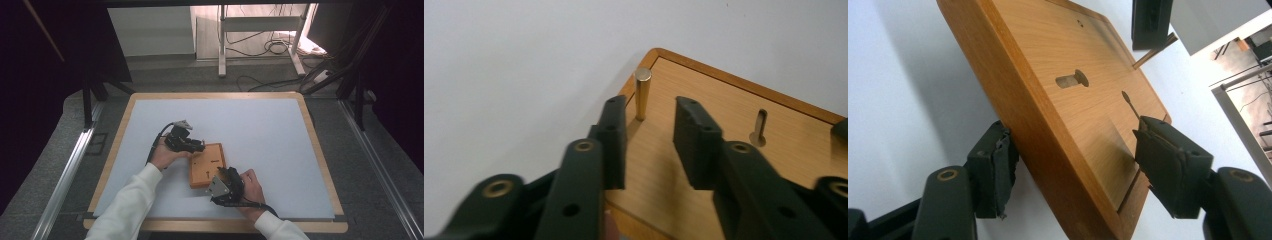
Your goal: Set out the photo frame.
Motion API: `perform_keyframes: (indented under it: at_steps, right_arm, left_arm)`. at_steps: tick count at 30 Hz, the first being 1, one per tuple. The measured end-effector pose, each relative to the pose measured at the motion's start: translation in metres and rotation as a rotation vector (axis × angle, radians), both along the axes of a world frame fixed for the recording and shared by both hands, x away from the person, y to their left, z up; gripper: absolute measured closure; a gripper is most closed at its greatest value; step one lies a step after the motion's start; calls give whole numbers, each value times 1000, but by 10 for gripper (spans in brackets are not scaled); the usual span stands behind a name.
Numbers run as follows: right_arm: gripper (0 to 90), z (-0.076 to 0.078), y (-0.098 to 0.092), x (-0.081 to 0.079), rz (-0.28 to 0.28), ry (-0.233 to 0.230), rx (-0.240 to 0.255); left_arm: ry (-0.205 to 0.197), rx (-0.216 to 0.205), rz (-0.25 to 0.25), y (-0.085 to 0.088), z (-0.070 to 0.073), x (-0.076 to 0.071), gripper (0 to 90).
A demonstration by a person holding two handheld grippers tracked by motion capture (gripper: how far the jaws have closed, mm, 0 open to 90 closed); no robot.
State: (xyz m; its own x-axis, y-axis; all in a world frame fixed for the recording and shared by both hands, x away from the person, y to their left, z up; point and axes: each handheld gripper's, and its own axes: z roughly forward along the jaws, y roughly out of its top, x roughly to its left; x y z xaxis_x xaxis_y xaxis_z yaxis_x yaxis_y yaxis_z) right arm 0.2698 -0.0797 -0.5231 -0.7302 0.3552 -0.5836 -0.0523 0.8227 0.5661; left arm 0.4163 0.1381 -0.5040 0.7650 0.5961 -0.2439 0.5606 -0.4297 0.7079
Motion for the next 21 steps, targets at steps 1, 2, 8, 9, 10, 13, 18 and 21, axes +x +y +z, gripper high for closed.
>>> perform_keyframes:
  at_steps: [1,2,8,9,10,13,18,21]
  right_arm:
    - [351,1,0,0,0,-1,0]
    - [356,2,-1,0,-4,-1,5]
    - [370,5,-3,1,-8,-15,13]
    - [370,5,-3,2,-5,-18,9]
    - [370,5,-4,2,-7,-18,9]
    - [370,4,-4,1,-13,-14,5]
    - [370,3,-4,2,-11,-21,4]
    - [371,3,-4,3,-13,-22,4]
  left_arm:
    - [-10,-2,6,4,2,-3,625]
    - [-23,-2,14,7,4,-6,601]
    - [-78,-6,62,31,9,-32,446]
    - [-84,-2,69,36,9,-37,436]
    - [-90,2,71,39,9,-41,423]
    - [-109,16,82,47,6,-56,387]
    - [-115,4,99,55,1,-71,361]
    - [-111,32,94,60,-3,-80,343]
